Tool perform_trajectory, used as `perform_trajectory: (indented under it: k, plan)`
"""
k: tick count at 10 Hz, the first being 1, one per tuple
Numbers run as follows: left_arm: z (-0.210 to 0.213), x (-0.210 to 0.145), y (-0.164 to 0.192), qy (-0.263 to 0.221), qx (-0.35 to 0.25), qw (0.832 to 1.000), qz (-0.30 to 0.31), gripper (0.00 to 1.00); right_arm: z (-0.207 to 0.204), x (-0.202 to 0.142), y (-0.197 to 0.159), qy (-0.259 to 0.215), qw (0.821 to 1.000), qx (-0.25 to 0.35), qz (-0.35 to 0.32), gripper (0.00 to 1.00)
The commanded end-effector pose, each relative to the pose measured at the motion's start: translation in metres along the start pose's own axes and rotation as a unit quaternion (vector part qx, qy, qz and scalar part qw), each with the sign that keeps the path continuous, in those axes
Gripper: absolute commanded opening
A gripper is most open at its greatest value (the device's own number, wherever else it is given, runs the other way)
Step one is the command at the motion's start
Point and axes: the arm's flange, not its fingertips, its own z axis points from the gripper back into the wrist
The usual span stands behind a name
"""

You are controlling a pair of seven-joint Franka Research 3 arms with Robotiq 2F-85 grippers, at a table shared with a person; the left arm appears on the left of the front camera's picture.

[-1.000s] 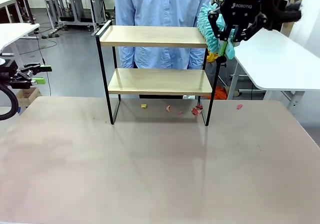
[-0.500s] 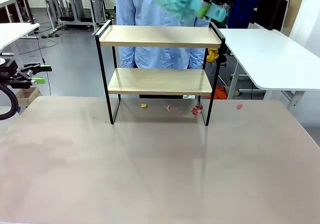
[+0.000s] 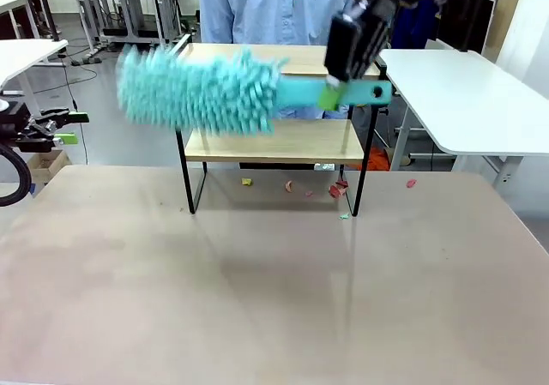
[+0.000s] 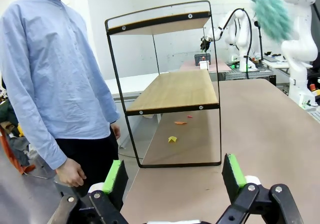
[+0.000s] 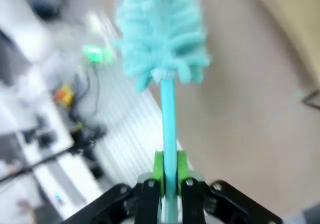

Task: Clean the shelf.
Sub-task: Clean the specific section of the Shelf indicated by the human with the Duster.

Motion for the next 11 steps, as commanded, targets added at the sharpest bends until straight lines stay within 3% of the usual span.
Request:
perform_trajectory:
  k: [1, 6, 8, 11]
  plan:
    - [-0.001, 0.004, 0.000, 0.000, -0.001, 1.000, -0.002, 1.00, -0.012, -0.020, -0.015, 0.096, 0.993, -0.044, 0.048, 0.13]
    - [-0.001, 0.004, 0.000, 0.000, -0.001, 1.000, -0.002, 1.00, -0.083, -0.135, -0.068, 0.229, 0.972, -0.043, -0.035, 0.13]
    - [-0.001, 0.004, 0.000, 0.000, -0.001, 1.000, -0.002, 1.00, -0.097, -0.178, -0.083, 0.222, 0.975, 0.002, -0.013, 0.13]
    - [-0.001, 0.004, 0.000, 0.000, -0.001, 1.000, -0.002, 1.00, -0.105, -0.195, -0.102, 0.194, 0.981, 0.023, 0.005, 0.13]
